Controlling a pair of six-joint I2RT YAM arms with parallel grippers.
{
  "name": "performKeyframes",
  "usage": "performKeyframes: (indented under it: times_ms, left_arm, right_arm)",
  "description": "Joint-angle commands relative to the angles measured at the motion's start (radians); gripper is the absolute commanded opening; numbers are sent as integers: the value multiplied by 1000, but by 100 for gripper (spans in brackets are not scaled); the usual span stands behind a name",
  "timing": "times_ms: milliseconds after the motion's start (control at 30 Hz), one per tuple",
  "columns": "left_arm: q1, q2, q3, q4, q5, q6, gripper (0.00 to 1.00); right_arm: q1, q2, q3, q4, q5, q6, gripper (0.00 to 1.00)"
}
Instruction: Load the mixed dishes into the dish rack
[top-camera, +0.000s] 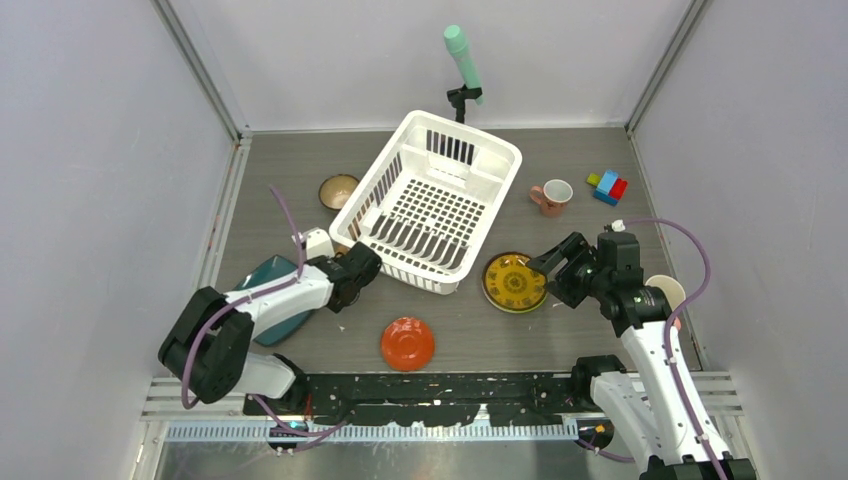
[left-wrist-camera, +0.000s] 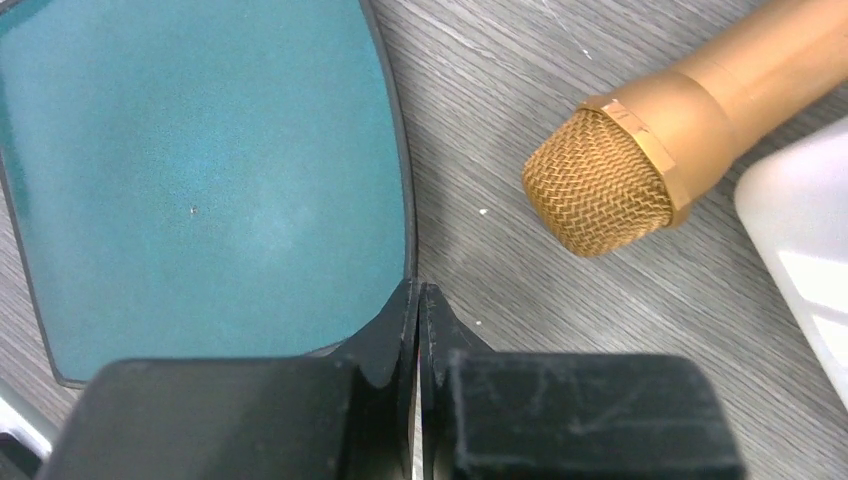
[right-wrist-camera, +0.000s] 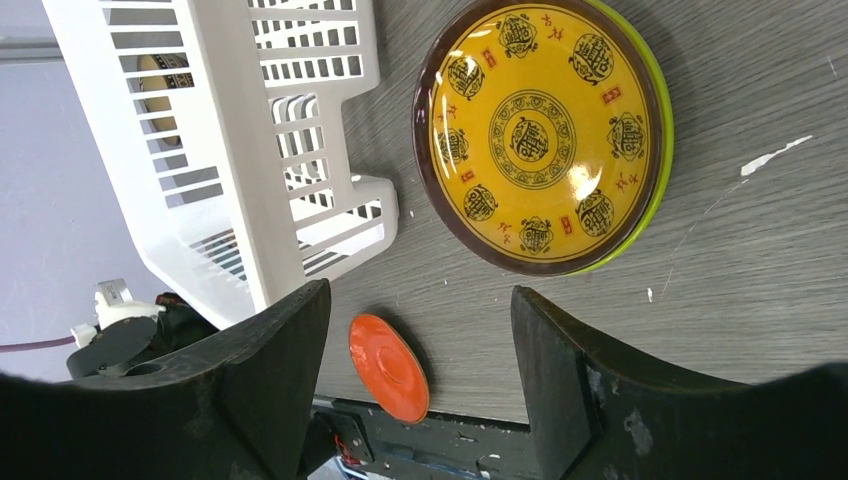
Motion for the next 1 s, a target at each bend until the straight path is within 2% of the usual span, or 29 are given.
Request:
performKeyframes:
  times_ms: [0,167,200,300,333,500,633,733,833,900,967]
  left_arm:
    - [1,-56,76,-104,28,47,0]
    - [1,-117,93,-169,44,67,0]
    - [2,-125,93,-190,47,55,11]
    - [8,-156,90,-225,72,35,65]
    - [22,-172,84,-215,93,44,70]
    - [265,-313,38,-103,287,174,75]
    - [463,-432,31,-134,302,196,99]
    - [669,-480,-17,-120,431,209,100]
    - [856,-494,-96,-37,639,219,100]
    - [942,-462,-141,38,789,213,99]
    - [975,-406,-167,93,911,210,99]
  right_arm:
    - [-1,-3,49,14,-19,10,72]
    - [0,4,50,27,-28,20,72]
    - [0,3,50,28,-32,22,72]
    - [-1,0,50,34,-36,24,72]
    - [0,-1,50,36,-37,24,72]
    - [0,3,55,47,-59,28,72]
    - [0,2,68,47,-80,28,72]
    - [0,2,73,55,-103,33,72]
    - [0,9,91,61,-106,25,73]
    - [1,21,111,57,-107,15,73]
    - [1,36,138,49,-106,5,73]
